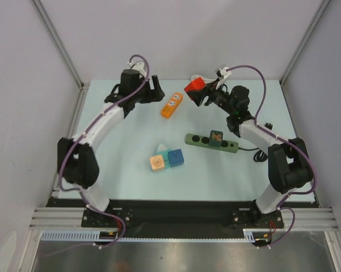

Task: Insert the plug

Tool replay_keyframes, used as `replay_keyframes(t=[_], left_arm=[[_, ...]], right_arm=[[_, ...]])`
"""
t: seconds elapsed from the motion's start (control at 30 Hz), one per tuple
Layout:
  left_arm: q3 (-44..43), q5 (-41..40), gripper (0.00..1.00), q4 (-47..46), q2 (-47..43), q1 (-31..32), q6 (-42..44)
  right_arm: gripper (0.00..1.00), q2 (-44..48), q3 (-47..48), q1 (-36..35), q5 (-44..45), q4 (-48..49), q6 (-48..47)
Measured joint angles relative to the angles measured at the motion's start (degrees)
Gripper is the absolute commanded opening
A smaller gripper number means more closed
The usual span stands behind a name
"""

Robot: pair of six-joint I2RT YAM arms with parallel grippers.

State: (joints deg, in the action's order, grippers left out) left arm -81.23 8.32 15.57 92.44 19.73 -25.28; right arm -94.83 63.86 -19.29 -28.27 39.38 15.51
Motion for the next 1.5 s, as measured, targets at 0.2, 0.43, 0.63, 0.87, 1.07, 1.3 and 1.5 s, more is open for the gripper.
replay_keyframes(t=[0.2,0.43,0.63,0.87,1.07,1.3,1.5], left_arm=[[-18.69,-5.68,0.8,5.55,22.77,1.36,17.09],[-27.98,-8.07,0.83,10.08,37.09,4.66,26.53],[-31.04,-10.01,0.86,10.75,41.31,6.38,28.46],[-32.87,-12.94,0.84,10.36,43.8,6.51,28.41],[-33.53,-12.61,0.38,10.21,46.01,6.51,28.17],[-22.27,-11.58,0.12,5.09,39.8,6.51,27.3],[-3.93,-11.98,0.35,2.29,27.91,6.54,26.53]], right_arm=[[0.0,0.09,-2.49,0.13,-1.4,3.41,-0.17],[0.0,0.17,-5.92,1.07,-2.84,6.01,-0.48],[0.0,-0.31,-6.97,3.87,-3.72,10.51,2.03],[0.0,-0.31,-8.31,5.44,-3.89,13.11,3.37],[0.0,-0.37,-8.7,5.44,-4.2,13.79,3.76],[0.0,-2.36,-8.7,5.55,-4.17,14.49,4.17],[0.0,-3.23,-8.72,4.76,-4.39,11.78,2.56]])
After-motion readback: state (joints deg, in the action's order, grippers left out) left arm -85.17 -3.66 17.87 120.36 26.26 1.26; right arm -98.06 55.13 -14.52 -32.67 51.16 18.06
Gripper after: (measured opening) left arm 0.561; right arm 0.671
